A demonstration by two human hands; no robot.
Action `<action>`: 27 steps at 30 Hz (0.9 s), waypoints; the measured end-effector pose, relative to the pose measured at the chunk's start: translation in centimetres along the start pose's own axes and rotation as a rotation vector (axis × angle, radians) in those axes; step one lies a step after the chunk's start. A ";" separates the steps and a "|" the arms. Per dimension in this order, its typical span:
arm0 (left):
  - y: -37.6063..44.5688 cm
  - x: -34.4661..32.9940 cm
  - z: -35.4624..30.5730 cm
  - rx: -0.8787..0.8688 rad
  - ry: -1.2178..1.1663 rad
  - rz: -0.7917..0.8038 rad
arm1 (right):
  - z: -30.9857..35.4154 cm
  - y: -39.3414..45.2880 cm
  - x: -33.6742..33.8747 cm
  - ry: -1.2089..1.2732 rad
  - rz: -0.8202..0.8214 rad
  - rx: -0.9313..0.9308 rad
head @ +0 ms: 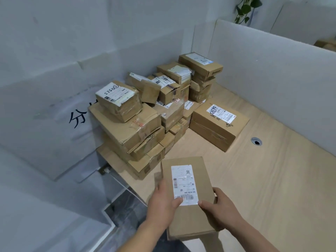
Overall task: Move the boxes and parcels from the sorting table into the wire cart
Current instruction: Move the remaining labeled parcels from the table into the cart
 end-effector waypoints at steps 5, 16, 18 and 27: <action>-2.5 -0.4 0.7 0.252 -0.124 -0.049 | -0.5 -0.1 -0.4 0.181 0.186 0.043; -10.2 -2.1 2.1 0.493 -0.253 -0.191 | -3.1 -1.5 -1.6 0.228 0.543 0.016; -11.1 -2.3 2.5 0.535 -0.280 -0.207 | -3.7 -1.8 -1.9 0.238 0.548 -0.004; -17.0 -1.7 4.7 0.612 -0.487 -0.286 | -4.5 -3.9 -4.0 0.270 0.600 0.008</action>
Point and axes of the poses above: each hand's wrist, its own y-axis towards the middle knuckle, its own x-axis out of the back of the hand, z = x × y, the point moved 4 cm from there along y, towards the middle knuckle, and after that the axes turned 3 degrees about -z, right-handed, at the moved point
